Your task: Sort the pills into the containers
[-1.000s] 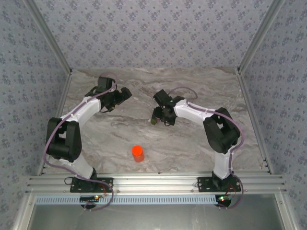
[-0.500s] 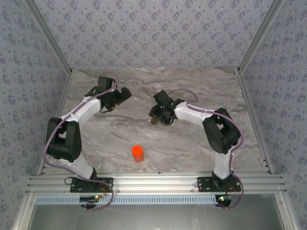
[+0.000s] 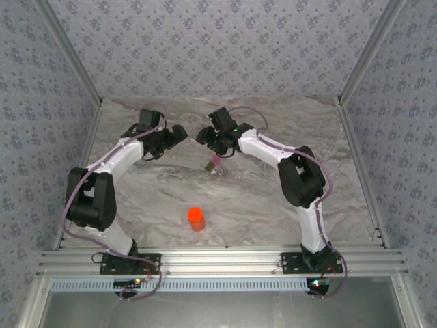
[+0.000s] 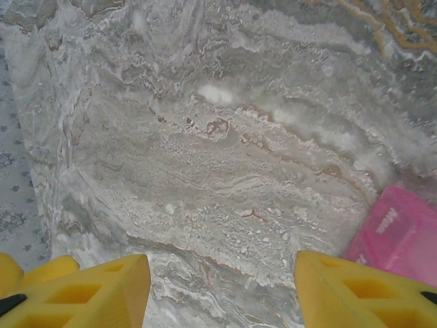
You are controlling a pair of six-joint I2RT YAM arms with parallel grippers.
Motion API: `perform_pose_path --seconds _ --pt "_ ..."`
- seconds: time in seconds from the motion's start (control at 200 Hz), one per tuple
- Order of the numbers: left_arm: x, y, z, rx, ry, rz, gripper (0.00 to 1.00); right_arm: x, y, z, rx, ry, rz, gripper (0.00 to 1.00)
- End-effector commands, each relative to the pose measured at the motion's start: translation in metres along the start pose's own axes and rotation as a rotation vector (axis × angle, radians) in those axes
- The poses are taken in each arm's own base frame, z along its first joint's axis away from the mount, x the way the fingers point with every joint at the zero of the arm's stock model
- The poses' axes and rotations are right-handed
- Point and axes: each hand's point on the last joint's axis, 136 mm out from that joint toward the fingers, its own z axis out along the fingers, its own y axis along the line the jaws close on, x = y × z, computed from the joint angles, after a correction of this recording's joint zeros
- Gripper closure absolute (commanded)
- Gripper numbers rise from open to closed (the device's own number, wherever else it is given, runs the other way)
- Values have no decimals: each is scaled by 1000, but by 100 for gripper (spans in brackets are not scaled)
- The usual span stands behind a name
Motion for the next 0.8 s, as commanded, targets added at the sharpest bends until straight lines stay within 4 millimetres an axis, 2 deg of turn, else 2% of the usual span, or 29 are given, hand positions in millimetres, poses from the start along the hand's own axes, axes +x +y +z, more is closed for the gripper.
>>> perform_pose_path --seconds 0.0,0.095,0.16,0.245,0.36,0.445,0.545,0.63,0.795 --pt "-3 -7 1 12 1 3 0 4 -11 -23 75 -4 -40 38" --pt "-5 -8 -1 11 -9 5 0 7 -33 -37 187 -35 -60 33" --pt "-5 -8 -2 13 -9 5 0 13 -39 -41 235 -33 -88 32" --pt "-7 -9 -3 16 -12 2 0 18 -37 -38 242 -20 -132 32" --pt "-7 -9 -4 17 -11 5 0 27 -44 -33 278 16 -138 33" --pt "-7 -9 -4 16 -13 5 0 29 -59 -35 374 0 -133 24" --pt "-7 -8 -4 16 -10 4 0 34 -72 -34 464 -6 -108 19" --pt "-7 -8 -4 15 -13 3 0 41 -76 -28 492 8 -63 18" --pt "-10 -7 -4 14 -20 0 0 41 -85 -19 571 22 -29 16"
